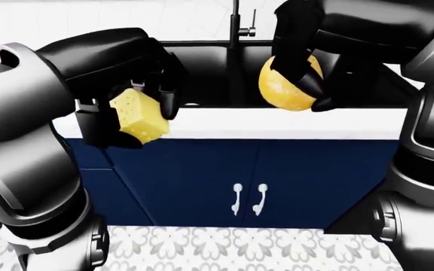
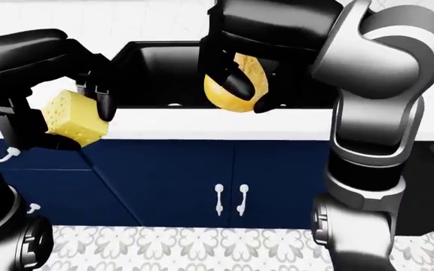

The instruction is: Place the bread and cheese on the cutting board.

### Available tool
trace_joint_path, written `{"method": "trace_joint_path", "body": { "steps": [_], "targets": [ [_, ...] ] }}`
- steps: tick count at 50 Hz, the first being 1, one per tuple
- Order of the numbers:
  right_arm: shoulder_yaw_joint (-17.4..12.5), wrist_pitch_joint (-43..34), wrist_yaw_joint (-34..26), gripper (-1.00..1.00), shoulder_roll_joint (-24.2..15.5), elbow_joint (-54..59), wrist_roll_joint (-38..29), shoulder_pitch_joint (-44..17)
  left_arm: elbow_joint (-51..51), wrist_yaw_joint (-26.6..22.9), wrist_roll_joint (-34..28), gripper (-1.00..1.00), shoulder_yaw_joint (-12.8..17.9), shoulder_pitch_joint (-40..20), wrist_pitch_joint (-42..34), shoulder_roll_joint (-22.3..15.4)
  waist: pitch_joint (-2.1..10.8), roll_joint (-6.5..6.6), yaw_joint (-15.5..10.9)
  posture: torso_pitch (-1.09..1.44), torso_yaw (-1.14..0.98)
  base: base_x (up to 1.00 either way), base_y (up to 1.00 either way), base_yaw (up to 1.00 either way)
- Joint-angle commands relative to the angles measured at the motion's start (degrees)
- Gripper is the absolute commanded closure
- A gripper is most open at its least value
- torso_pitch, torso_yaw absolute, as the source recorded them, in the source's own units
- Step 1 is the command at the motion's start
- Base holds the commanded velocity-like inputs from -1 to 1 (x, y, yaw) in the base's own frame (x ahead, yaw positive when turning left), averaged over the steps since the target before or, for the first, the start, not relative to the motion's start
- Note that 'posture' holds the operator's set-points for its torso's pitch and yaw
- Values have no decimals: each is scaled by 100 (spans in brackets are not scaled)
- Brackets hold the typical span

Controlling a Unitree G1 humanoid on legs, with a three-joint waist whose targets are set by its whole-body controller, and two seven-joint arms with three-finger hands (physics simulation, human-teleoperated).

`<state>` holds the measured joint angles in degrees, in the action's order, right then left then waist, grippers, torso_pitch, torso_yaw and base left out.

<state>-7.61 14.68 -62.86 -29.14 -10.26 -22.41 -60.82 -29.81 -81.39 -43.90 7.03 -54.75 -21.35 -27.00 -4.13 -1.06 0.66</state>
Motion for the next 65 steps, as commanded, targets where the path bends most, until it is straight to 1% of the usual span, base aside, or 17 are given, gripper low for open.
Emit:
{"method": "trace_joint_path", "body": {
  "steps": [1, 3, 4, 6, 9, 13, 15, 17, 29, 30, 33, 37, 39, 41, 56, 61, 65],
  "targets": [
    [-82, -26, 66, 100, -53, -34, 16, -141, -71, 104, -26, 100, 68, -173, 9, -41, 121, -11, 8, 0, 0, 0, 52, 0],
    [-84, -24, 63, 100, -56, -36, 20, -139, -76, 103, -28, 100, 65, -171, 8, -38, 210, -257, -4, 0, 0, 0, 54, 0],
    [-85, -27, 59, 100, -58, -39, 23, -138, -71, 106, -31, 100, 62, -174, 8, -36, 167, -79, 42, 0, 0, 0, 52, 0],
    [-87, -13, 65, 100, -60, -32, 24, -133, -70, 108, -33, 100, 59, -172, 10, -31, 270, -229, -8, 0, 0, 0, 52, 0],
    [-95, -4, 56, 100, -67, -50, 41, -107, -68, 103, -40, 100, 52, -184, 9, -27, 258, -162, -54, 0, 0, 0, 53, 0],
    [-99, -8, 51, 100, -74, -55, 52, -107, -67, 97, -45, 100, 49, -196, 8, -20, 163, 211, -51, 0, 0, 0, 53, 0],
    [-97, -2, 56, 100, -72, -55, 51, -97, -62, 96, -44, 100, 53, -195, 12, -21, 399, 688, -28, 0, 0, 0, 54, 0],
    [-91, -2, 60, 100, -63, -60, 46, -85, -64, 106, -40, 100, 58, -175, 23, -17, 158, 552, -87, 0, 0, 0, 53, 0],
    [-84, -11, 39, 100, -66, -39, 55, -139, -81, 76, -22, 100, 68, -189, 15, -39, 173, -256, -15, 0, 0, 0, 53, 0],
    [-84, -6, 42, 100, -63, -36, 55, -134, -81, 79, -20, 100, 68, -183, 18, -39, 149, -103, 28, 0, 0, 0, 52, 0],
    [-86, -7, 38, 100, -65, -33, 57, -139, -75, 76, -17, 100, 67, -197, 15, -42, 267, -219, -3, 0, 0, 0, 53, 0],
    [-101, 6, 43, 100, -71, -48, 66, -96, -83, 73, -26, 100, 58, -192, 11, -37, 162, -39, -51, 0, 0, 0, 53, 0],
    [-100, -1, 43, 100, -72, -52, 68, -103, -87, 79, -28, 100, 58, -182, 14, -30, 143, 166, -39, 0, 0, 0, 54, 0],
    [-101, -4, 44, 100, -73, -59, 68, -92, -90, 87, -29, 100, 61, -167, 21, -28, 276, 677, -33, 0, 0, 0, 53, 0],
    [-101, 12, 61, 100, -64, -66, 76, -67, -103, 102, -31, 100, 56, -140, 29, -7, 147, -151, -1, 0, 0, 0, 53, 0],
    [-106, 4, 48, 100, -73, -82, 96, -66, -108, 91, -35, 100, 53, -155, 17, -6, 279, -203, -15, 0, 0, 0, 52, 0],
    [-108, -2, 47, 100, -76, -88, 101, -62, -104, 94, -35, 100, 53, -154, 21, -3, 147, 14, -49, 0, 0, 0, 53, 0]
  ]
}}
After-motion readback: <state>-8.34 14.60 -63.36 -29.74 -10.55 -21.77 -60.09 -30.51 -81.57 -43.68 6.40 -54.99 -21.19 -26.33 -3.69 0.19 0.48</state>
